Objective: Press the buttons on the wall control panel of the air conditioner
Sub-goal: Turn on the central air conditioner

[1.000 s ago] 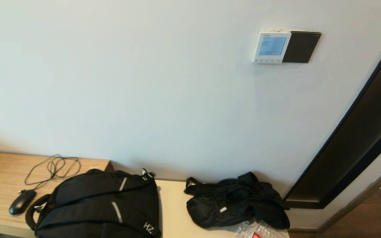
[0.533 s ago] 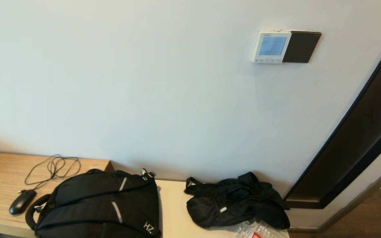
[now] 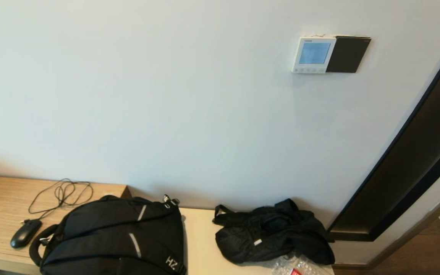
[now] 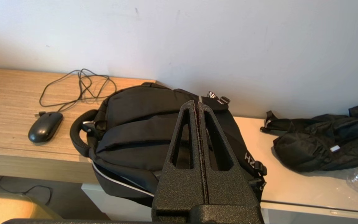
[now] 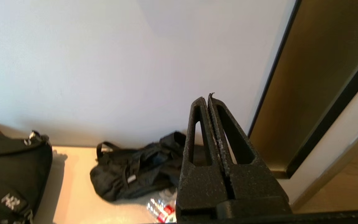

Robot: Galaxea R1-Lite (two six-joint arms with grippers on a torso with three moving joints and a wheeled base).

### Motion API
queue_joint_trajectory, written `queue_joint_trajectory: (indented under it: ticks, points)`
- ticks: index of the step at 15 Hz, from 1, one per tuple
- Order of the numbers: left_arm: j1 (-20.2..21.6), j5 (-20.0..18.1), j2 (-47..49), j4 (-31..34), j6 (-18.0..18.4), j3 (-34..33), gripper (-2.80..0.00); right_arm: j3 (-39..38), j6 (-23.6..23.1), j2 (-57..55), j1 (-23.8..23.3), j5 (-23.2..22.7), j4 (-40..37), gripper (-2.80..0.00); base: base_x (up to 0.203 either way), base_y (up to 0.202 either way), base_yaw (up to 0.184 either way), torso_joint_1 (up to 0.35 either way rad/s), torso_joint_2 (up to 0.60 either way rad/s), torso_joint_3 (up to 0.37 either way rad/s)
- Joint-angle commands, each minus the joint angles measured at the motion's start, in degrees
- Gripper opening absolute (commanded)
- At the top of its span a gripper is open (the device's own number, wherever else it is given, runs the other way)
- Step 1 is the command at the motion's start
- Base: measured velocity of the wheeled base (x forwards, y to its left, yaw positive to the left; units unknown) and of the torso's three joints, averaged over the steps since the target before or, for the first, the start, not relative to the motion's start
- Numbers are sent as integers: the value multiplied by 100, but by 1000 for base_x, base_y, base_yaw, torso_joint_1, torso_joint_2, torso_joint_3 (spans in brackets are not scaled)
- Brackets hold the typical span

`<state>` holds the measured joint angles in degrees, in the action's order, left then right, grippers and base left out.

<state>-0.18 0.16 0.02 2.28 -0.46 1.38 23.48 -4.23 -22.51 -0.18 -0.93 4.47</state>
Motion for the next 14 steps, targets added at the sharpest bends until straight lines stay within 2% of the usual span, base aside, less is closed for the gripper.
queue_joint_trajectory:
  ticks: [1, 5, 10, 14]
  points:
    - [1, 2, -2, 1, -1, 3, -280, 571, 3, -1702, 1, 20, 519, -280, 0, 0, 0, 0, 0, 0]
    - [1, 2, -2, 1, 2, -4, -280, 1965, 112, -3468, 108, 218, 944, -280, 0, 0, 0, 0, 0, 0]
    - [1, 2, -2, 1, 1, -5, -280, 3373, 119, -5205, 1146, 1357, 1060, -280, 0, 0, 0, 0, 0, 0]
    - [1, 2, -2, 1, 2, 2, -280, 4366, 111, -6342, 1276, 1597, 1072, -280, 0, 0, 0, 0, 0, 0]
